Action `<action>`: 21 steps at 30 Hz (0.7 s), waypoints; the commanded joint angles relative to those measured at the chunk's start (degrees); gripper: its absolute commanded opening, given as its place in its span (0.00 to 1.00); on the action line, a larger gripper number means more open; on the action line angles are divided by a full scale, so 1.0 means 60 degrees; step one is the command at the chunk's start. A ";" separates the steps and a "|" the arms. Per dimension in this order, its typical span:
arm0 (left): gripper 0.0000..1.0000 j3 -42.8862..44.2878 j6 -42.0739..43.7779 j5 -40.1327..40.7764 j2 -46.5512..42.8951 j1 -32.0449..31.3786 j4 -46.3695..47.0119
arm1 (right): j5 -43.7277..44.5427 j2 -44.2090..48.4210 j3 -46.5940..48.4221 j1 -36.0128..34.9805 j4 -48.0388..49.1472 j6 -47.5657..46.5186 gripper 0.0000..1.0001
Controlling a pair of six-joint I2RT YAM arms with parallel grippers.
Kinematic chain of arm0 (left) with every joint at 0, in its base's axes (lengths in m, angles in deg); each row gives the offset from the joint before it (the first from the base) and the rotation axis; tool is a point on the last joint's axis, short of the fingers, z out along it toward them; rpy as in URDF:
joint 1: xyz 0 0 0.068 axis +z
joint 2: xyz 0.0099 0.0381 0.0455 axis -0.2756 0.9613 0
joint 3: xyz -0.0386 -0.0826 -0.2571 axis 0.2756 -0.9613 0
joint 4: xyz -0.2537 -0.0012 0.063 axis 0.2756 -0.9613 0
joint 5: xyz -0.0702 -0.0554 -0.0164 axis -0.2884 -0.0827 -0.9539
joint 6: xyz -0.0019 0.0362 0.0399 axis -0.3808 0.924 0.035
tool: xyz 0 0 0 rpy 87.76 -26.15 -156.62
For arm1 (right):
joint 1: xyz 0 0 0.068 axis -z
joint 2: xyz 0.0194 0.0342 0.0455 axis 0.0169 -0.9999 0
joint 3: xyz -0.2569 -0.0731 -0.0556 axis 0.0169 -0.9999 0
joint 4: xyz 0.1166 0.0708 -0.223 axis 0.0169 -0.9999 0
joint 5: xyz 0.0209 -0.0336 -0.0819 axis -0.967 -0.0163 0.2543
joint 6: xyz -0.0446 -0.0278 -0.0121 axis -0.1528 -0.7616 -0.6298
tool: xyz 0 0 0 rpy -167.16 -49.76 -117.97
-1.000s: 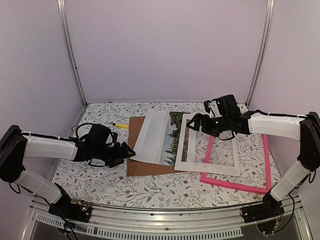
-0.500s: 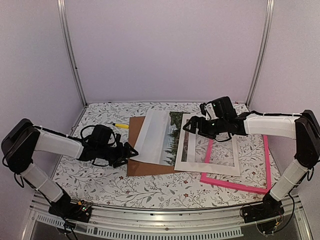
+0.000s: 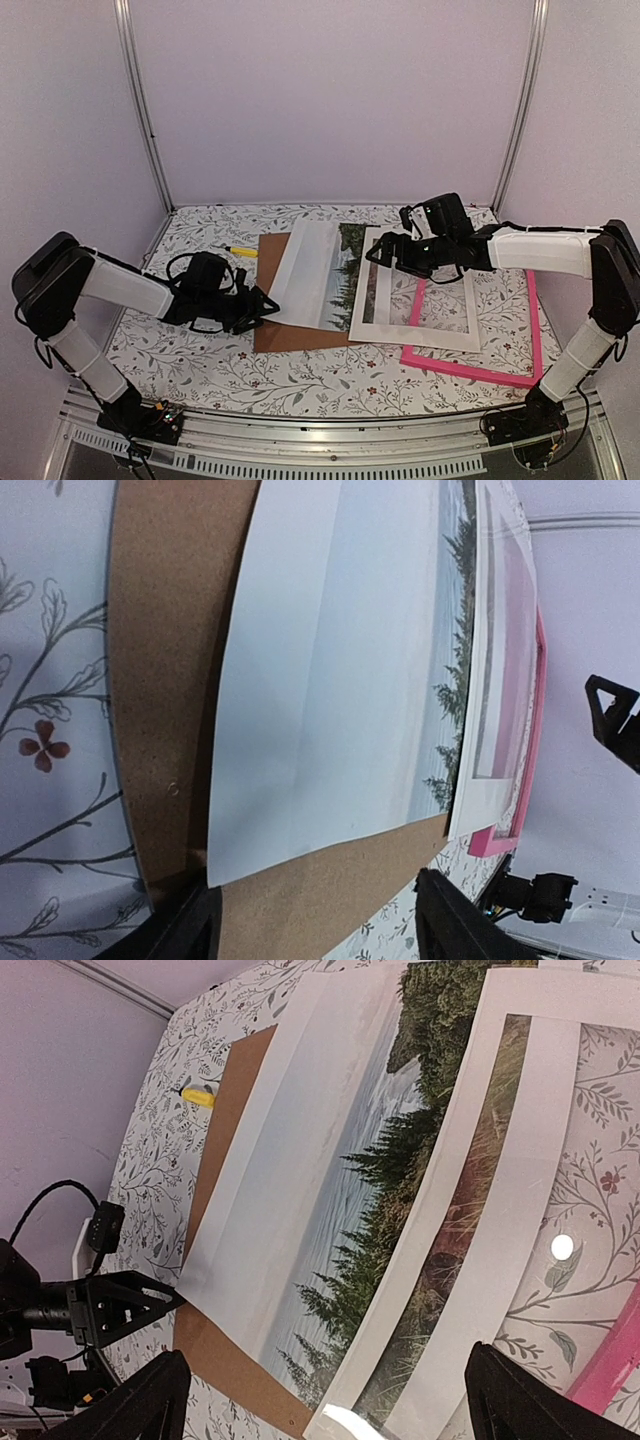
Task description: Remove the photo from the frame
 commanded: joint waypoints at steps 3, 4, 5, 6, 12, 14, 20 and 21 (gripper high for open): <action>0.58 -0.0460 -0.0217 -0.0051 0.0312 0.0248 0.0866 | -0.0036 -0.0076 0.0102 -0.0050 0.0086 -0.0013 0.99; 0.56 -0.0521 -0.0273 -0.0071 0.0341 0.0284 0.1027 | -0.0034 -0.0077 0.0098 -0.0050 0.0076 -0.0020 0.99; 0.54 -0.0580 -0.0313 -0.0087 0.0374 0.0314 0.1131 | -0.0034 -0.0066 0.0098 -0.0050 0.0074 -0.0018 0.99; 0.53 -0.0652 -0.0357 -0.0101 0.0380 0.0344 0.1257 | -0.0014 -0.0063 0.0103 -0.0050 0.0074 -0.0013 0.99; 0.50 -0.1137 -0.0981 -0.0297 0.0408 0.0575 0.2423 | -0.0023 -0.0059 0.0088 -0.0053 0.0079 -0.0004 0.99; 0.50 -0.1188 -0.1185 -0.0406 0.0465 0.0622 0.2729 | -0.0019 -0.0054 0.0089 -0.0050 0.0080 0.0002 0.99; 0.46 -0.1242 -0.1718 -0.0656 0.0733 0.0660 0.3446 | 0.0009 -0.0040 0.0148 -0.0050 0.0084 -0.0013 0.99; 0.46 -0.1280 -0.1818 -0.0705 0.0799 0.0674 0.3572 | -0.0003 -0.0034 0.0133 -0.0050 0.0084 -0.0020 0.99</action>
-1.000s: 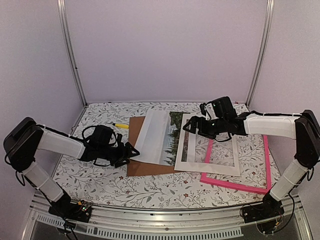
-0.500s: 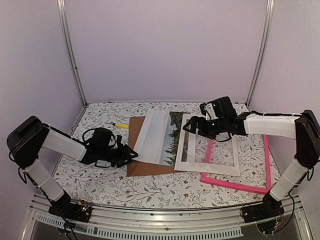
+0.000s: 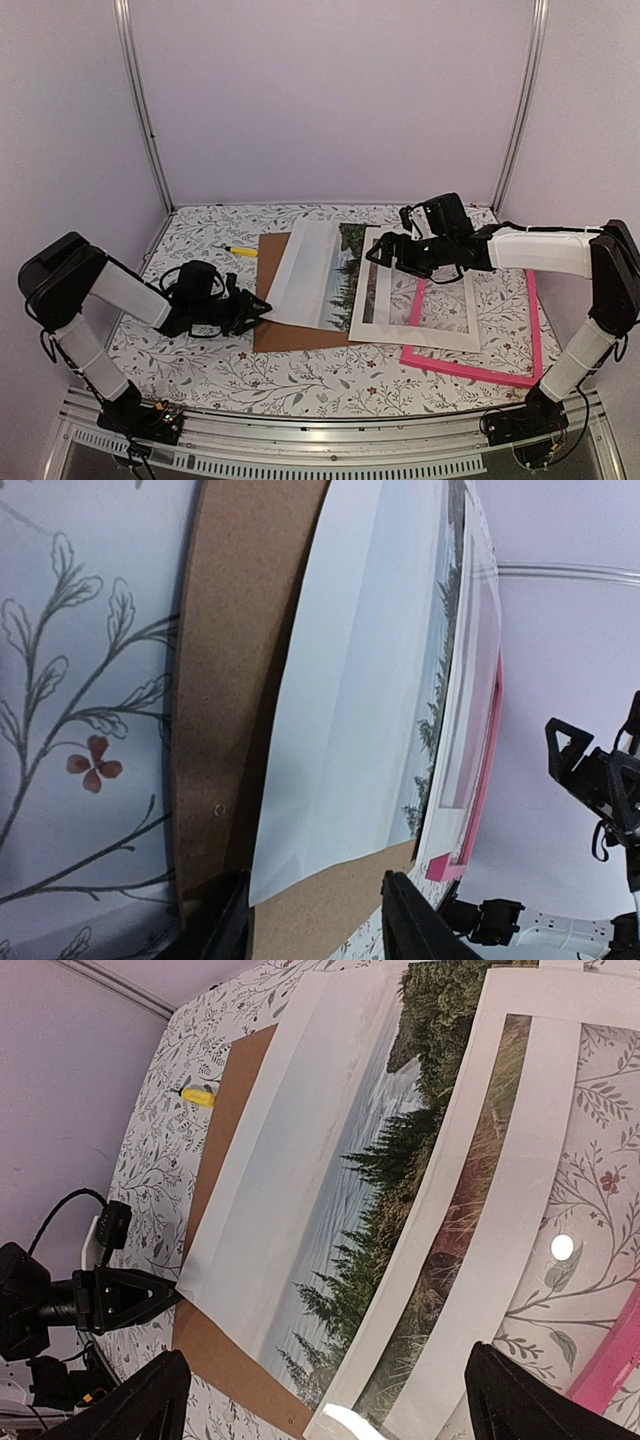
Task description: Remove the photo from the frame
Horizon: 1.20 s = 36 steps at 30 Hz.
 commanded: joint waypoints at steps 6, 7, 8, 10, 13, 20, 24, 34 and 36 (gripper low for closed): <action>0.43 -0.0224 -0.1045 -0.0408 0.0509 0.0147 0.1380 | 0.0069 0.0060 0.0053 -0.0054 0.0088 -0.0027 0.99; 0.42 -0.0219 -0.1108 -0.0409 0.0526 0.0144 0.1456 | 0.0080 0.0075 0.0041 -0.0054 0.0088 -0.0020 0.99; 0.42 -0.0208 -0.1165 -0.0411 0.0552 0.0148 0.1537 | 0.0090 0.0083 0.0034 -0.0054 0.0088 -0.0022 0.99; 0.40 -0.0168 -0.1259 -0.0380 0.0623 0.0143 0.1631 | 0.0098 0.0112 0.0044 -0.0054 0.0104 -0.0013 0.99; 0.39 -0.0144 -0.1387 -0.0367 0.0785 0.0139 0.1774 | 0.0101 0.0141 0.0036 -0.0054 0.0103 -0.0013 0.99; 0.31 -0.0068 -0.1738 -0.0388 0.1343 0.0148 0.2398 | 0.0142 0.0270 -0.0038 -0.0052 0.0158 0.0027 0.99; 0.17 0.0128 -0.1573 -0.0395 0.1536 0.0145 0.2406 | 0.0154 0.0297 -0.0074 -0.0054 0.0167 0.0039 0.99; 0.00 0.1009 0.0098 0.0181 0.0686 0.0160 -0.0045 | 0.0270 0.0407 -0.0181 -0.0054 0.0205 0.0047 0.99; 0.00 0.1293 0.0581 0.0506 0.0369 0.0158 -0.0768 | 0.0274 0.0396 -0.0175 -0.0054 0.0205 0.0049 0.99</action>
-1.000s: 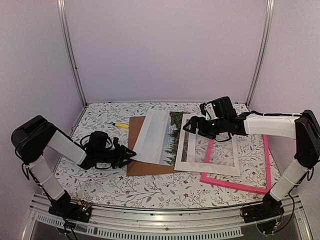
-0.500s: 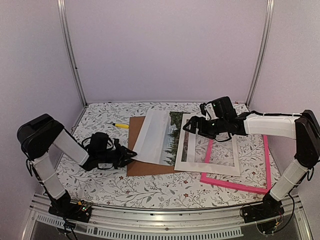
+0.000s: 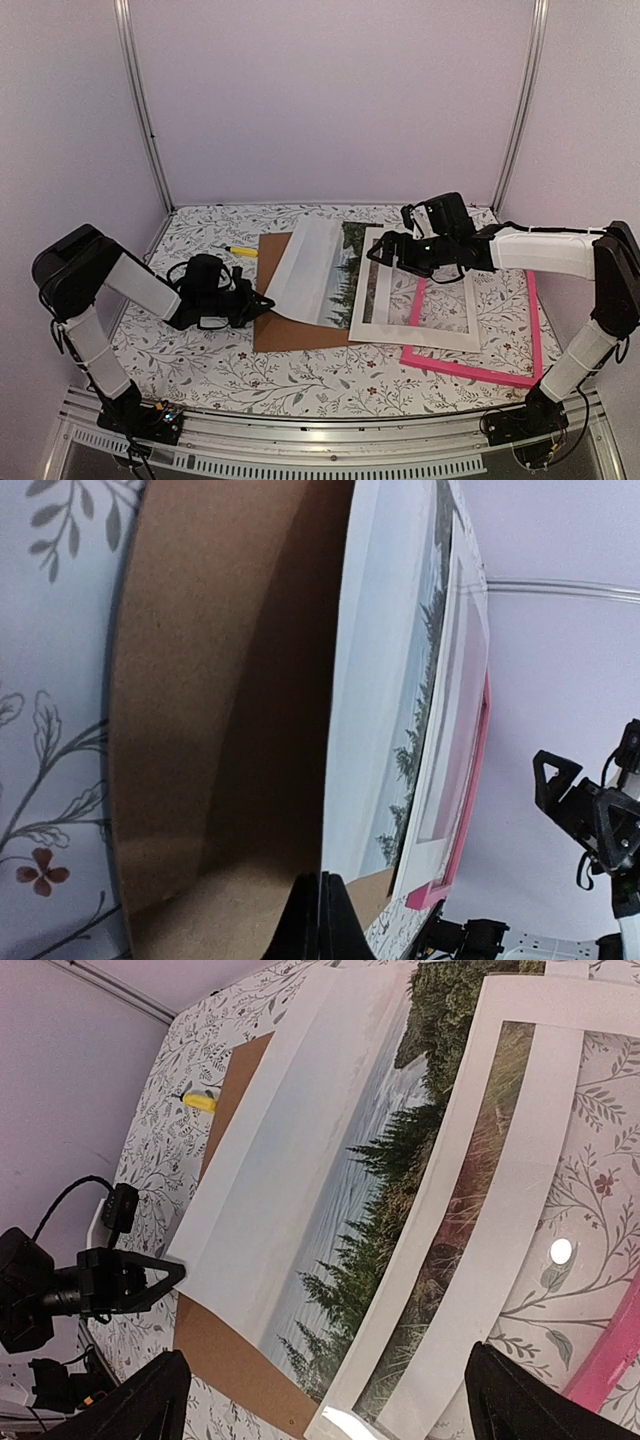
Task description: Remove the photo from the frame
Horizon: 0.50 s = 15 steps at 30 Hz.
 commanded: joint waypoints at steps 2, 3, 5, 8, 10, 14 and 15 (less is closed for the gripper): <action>0.00 0.0764 0.1587 0.0881 -0.1003 0.0075 -0.2171 | 0.0202 0.0264 -0.0122 -0.0054 0.0209 0.0041 0.99; 0.00 0.0853 0.1764 0.1010 -0.1149 0.0079 -0.2445 | 0.0204 0.0257 -0.0122 -0.0054 0.0209 0.0040 0.99; 0.00 0.1021 0.2057 0.1230 -0.1425 0.0068 -0.2906 | 0.0208 0.0230 -0.0097 -0.0051 0.0220 0.0049 0.99; 0.00 0.1172 0.2416 0.1450 -0.1736 0.0043 -0.3495 | 0.0196 0.0170 -0.0051 -0.0050 0.0209 0.0077 0.99; 0.00 0.1316 0.2616 0.1594 -0.1966 0.0010 -0.3849 | 0.0208 0.0137 -0.0042 -0.0050 0.0218 0.0113 0.99; 0.00 0.1688 0.2927 0.1990 -0.2581 -0.0067 -0.4678 | 0.0238 0.0133 -0.0042 -0.0051 0.0208 0.0152 0.99; 0.00 0.1778 0.2913 0.2079 -0.2739 -0.0055 -0.4873 | 0.0238 0.0133 -0.0028 -0.0047 0.0202 0.0152 0.99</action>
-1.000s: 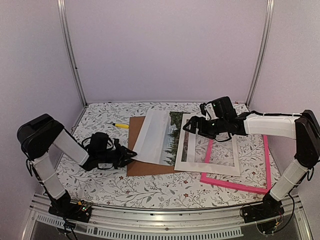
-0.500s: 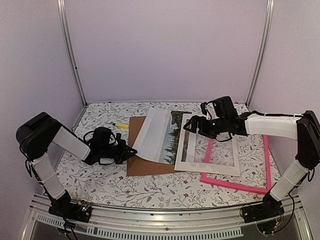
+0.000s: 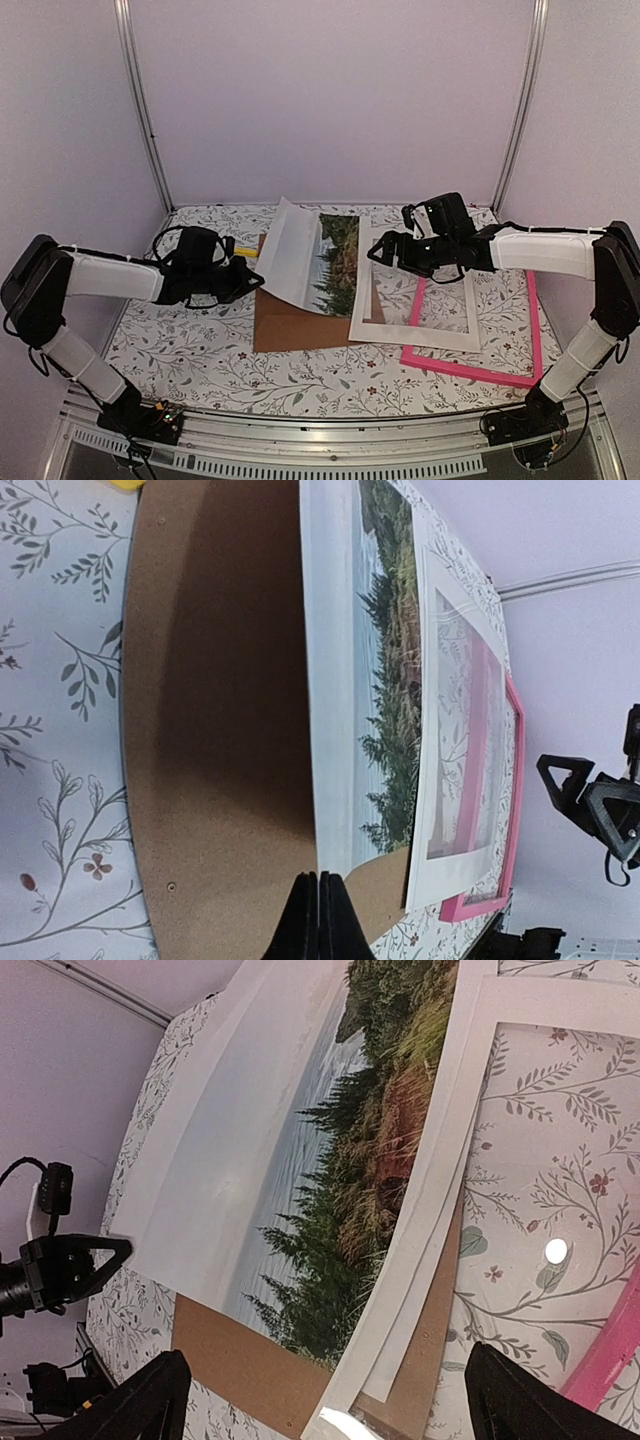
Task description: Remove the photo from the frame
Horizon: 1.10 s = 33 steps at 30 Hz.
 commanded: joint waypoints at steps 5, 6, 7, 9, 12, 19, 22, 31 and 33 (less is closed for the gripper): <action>0.00 0.0943 0.0222 0.0883 -0.1192 -0.0028 -0.1930 | 0.0063 0.0060 0.0054 -0.0052 0.0181 0.0158 0.99; 0.00 0.1005 0.0100 0.0942 -0.1252 -0.0007 -0.2025 | 0.0027 0.0044 0.0067 -0.0054 0.0180 0.0177 0.99; 0.00 0.1027 -0.0049 0.0956 -0.1313 0.0005 -0.2082 | 0.0001 0.0020 0.0078 -0.0051 0.0180 0.0181 0.99; 0.00 0.1007 -0.0440 0.0788 -0.1385 0.0076 -0.2074 | -0.0041 0.0002 0.0072 -0.0050 0.0180 0.0216 0.99; 0.00 0.0846 -0.1228 0.0412 -0.1438 0.0182 -0.1910 | -0.0098 -0.0004 0.0040 -0.0051 0.0180 0.0255 0.99; 0.00 0.0466 -0.2451 -0.0095 -0.1710 0.0398 -0.1469 | -0.0163 0.0005 -0.0032 -0.0065 0.0143 0.0312 0.99; 0.00 0.0405 -0.2583 -0.0116 -0.1866 0.0555 -0.1549 | -0.0157 0.0025 -0.0049 -0.0058 0.0150 0.0319 0.99; 0.00 0.0315 -0.2977 -0.0634 -0.1975 0.1100 -0.1546 | -0.0254 -0.0056 -0.0043 -0.0063 0.0219 0.0339 0.99; 0.00 0.0303 -0.3024 -0.0796 -0.1942 0.1265 -0.1547 | -0.0268 -0.0086 -0.0021 -0.0065 0.0220 0.0315 0.99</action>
